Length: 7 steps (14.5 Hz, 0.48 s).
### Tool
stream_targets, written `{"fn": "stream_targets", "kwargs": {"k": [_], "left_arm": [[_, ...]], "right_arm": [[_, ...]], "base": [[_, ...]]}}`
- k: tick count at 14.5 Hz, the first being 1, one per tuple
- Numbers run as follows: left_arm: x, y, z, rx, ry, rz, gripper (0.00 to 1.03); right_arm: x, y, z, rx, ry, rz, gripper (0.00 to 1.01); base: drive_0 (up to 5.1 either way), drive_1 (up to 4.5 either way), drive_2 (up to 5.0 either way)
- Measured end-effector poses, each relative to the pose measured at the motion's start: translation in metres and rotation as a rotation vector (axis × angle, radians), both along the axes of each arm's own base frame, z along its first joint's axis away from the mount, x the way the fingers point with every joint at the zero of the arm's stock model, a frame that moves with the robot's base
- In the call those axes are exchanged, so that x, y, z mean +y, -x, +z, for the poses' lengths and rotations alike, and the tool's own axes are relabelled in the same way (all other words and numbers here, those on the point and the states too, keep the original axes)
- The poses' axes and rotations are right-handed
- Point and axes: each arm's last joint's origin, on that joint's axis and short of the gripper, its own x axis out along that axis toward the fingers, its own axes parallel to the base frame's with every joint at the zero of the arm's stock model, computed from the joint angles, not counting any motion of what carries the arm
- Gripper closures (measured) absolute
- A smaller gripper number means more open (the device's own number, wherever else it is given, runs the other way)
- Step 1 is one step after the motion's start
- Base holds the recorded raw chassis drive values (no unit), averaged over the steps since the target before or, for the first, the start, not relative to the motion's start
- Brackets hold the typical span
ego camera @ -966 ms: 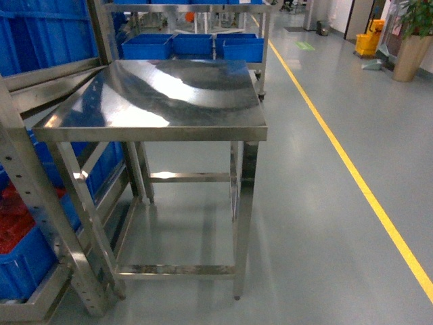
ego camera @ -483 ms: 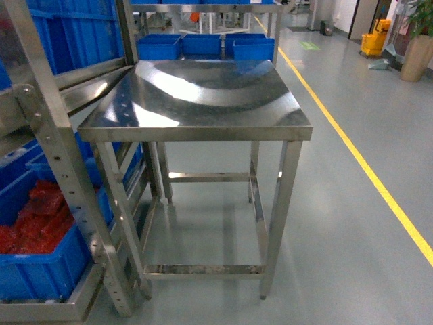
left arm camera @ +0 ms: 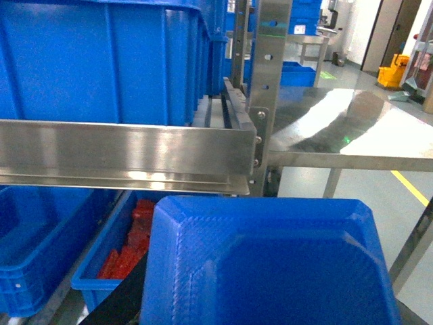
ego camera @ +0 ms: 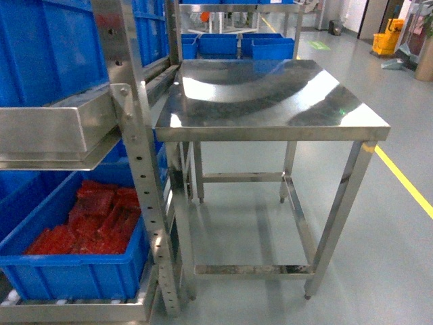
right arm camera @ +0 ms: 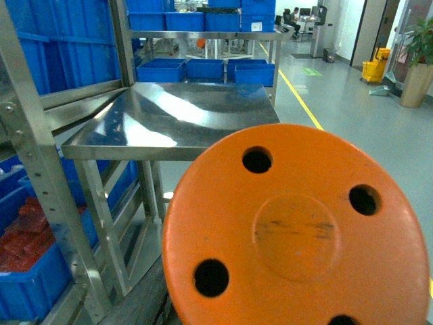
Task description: Sort blue parts and orange caps into right shelf containers
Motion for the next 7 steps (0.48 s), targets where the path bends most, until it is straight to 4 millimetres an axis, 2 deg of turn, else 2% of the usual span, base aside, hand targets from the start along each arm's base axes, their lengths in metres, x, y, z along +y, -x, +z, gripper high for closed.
{"fn": "stream_targets", "kwargs": {"k": [7], "left_arm": [[0.0,0.0,0.0,0.0,0.0,0.0,0.61]], "right_arm": [[0.0,0.0,0.0001,-0.002,0.0,0.0,0.58]], "base": [[-4.9,2.46,2.5]]}}
